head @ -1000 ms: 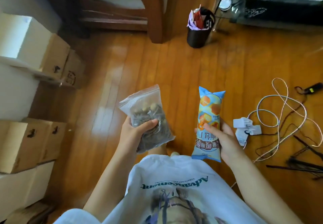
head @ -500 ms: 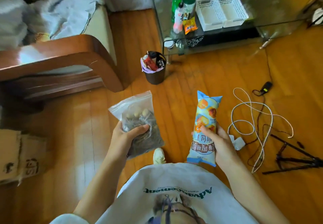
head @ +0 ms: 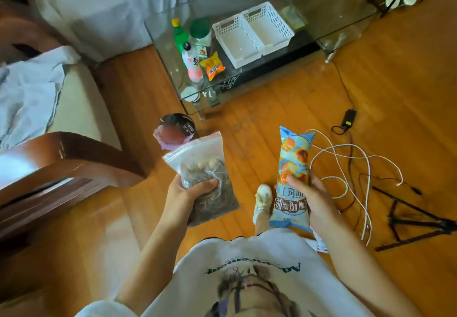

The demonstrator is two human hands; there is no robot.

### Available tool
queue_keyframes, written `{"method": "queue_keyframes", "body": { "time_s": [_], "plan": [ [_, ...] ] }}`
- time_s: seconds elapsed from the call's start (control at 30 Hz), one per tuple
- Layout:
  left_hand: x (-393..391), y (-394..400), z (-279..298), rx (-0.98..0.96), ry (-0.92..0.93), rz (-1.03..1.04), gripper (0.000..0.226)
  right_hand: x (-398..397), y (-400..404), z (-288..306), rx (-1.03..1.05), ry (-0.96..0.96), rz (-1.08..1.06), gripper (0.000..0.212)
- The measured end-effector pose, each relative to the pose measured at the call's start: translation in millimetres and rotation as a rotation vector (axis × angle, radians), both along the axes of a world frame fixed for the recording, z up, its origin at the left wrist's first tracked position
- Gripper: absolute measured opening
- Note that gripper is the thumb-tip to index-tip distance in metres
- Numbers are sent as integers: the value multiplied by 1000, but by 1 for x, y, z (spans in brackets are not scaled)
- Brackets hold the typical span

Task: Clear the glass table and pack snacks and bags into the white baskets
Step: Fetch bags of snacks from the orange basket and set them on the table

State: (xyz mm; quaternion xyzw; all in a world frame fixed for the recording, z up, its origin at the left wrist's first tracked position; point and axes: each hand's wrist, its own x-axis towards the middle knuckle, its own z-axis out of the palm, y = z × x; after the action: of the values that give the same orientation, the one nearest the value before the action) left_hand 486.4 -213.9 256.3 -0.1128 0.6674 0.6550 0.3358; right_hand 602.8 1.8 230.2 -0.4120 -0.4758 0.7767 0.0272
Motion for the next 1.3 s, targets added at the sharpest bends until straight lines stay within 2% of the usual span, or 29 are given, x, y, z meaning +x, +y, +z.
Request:
{"method": "queue_keyframes", "body": {
  "time_s": [0.13,0.27,0.33,0.47,0.63,0.8,0.87,1.0,1.17,1.3],
  "plan": [
    [-47,71,7,9,6,52,52,-47,76,8,8,21,29,30],
    [-84,126,12,21,3,92,45,-92,135,15,7,34,67,34],
    [-97,143,14,17,-6,108,49,-112,154,15,2,35,88,34],
    [-129,165,11,-34,3,157,59,-154,183,13,-19,6,123,40],
    [-187,188,-2,-52,2,244,45,-220,217,5,-17,-11,174,35],
    [-263,222,-8,-53,33,297,36,-303,256,5,10,-26,244,44],
    [-297,236,-8,-58,22,310,35,-338,273,7,26,-29,250,40],
    [-370,266,2,-40,42,298,43,-404,305,12,52,-22,254,32],
    [-439,295,8,-53,94,317,34,-472,330,10,79,-60,263,38],
    [-478,310,4,-60,69,339,45,-529,346,3,87,-55,334,37]
  ]
}}
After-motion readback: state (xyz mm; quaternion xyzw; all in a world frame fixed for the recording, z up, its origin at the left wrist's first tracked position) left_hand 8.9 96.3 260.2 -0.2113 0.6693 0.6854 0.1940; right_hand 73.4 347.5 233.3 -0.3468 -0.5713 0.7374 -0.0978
